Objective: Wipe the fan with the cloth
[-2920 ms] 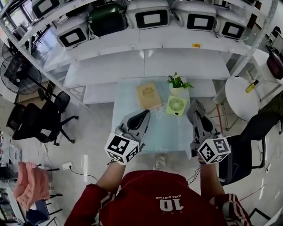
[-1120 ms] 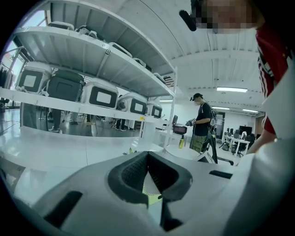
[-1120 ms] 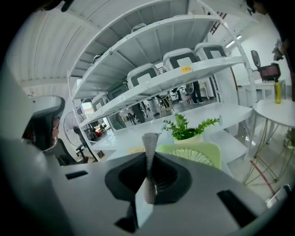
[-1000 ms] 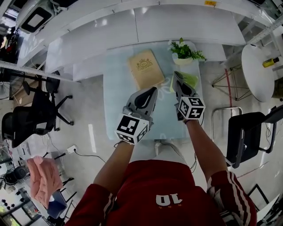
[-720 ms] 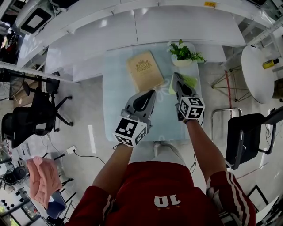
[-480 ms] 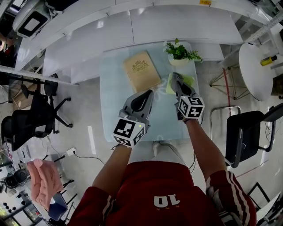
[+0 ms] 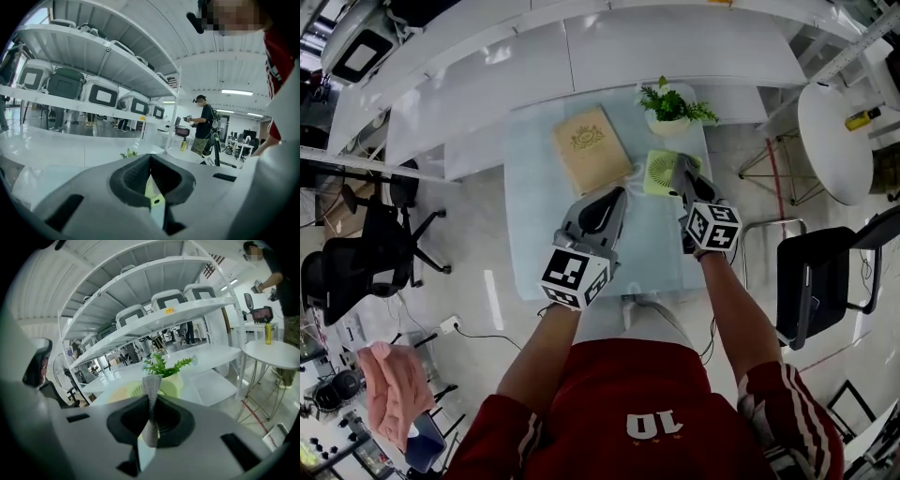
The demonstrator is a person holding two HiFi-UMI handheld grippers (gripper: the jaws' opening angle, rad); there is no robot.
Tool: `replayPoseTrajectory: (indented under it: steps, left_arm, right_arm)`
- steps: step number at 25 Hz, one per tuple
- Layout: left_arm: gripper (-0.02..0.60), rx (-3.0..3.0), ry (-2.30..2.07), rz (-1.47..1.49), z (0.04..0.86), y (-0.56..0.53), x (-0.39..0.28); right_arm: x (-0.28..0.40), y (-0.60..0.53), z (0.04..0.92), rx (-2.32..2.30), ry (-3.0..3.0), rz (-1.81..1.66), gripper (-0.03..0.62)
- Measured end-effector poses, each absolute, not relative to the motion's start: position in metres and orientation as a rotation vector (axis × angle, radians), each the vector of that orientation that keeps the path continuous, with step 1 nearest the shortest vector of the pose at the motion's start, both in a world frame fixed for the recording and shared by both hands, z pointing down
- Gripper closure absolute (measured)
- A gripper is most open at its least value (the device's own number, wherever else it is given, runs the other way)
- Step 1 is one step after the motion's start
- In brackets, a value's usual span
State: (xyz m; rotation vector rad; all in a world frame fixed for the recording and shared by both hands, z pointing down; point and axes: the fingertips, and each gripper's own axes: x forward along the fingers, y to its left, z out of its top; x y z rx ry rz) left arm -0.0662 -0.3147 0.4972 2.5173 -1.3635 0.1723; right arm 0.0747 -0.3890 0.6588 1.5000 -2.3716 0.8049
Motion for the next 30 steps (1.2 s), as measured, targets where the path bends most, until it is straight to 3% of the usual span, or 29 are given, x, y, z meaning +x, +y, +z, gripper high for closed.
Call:
replayPoseTrajectory:
  steps: [16, 30]
  left_arm:
    - [0.583, 2.53, -1.355, 0.178, 0.498, -0.303, -0.048]
    - [0.581, 2.522, -1.392, 0.162, 0.495, -0.286, -0.056]
  right_arm:
    - [0.131, -0.38, 0.66, 1.603, -2.309, 0.789, 0.574]
    - [0.123, -0.353, 0.657, 1.577, -2.325, 0.752, 0.574]
